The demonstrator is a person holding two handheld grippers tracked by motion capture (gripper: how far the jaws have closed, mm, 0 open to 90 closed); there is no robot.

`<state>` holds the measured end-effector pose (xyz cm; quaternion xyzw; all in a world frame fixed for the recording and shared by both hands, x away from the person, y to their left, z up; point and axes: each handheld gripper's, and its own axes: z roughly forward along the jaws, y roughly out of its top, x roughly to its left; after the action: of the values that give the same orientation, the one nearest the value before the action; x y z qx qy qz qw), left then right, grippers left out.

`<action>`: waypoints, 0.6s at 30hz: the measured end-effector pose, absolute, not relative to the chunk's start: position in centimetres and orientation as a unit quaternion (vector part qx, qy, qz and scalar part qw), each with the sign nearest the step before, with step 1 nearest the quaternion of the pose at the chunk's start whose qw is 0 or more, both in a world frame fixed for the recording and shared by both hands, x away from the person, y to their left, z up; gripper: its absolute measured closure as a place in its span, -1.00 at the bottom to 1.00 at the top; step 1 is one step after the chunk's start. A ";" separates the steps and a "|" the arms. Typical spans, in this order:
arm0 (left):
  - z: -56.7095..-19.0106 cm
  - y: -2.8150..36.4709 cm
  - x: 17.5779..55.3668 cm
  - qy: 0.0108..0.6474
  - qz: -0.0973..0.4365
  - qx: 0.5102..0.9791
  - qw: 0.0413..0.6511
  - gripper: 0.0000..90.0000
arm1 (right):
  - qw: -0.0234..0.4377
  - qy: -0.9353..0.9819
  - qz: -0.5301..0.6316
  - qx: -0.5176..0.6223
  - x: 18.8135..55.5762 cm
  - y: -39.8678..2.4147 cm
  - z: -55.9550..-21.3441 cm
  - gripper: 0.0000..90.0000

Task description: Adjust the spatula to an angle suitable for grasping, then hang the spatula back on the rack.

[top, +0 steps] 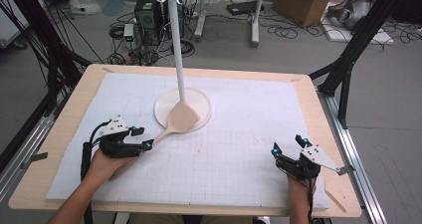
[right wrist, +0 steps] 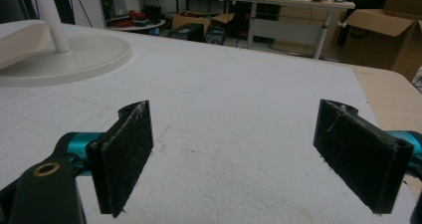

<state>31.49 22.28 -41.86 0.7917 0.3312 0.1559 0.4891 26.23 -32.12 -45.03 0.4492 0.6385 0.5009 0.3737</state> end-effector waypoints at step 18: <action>-42.0 21.4 32.4 0.337 0.144 0.812 0.454 -0.20 | 0.375 0.640 0.498 0.449 26.2 -32.1 -45.0 -0.67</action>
<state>32.36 21.43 -42.03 0.8122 0.3370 0.1438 0.4540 26.23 -32.06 -45.01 0.4494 0.6401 0.4980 0.3745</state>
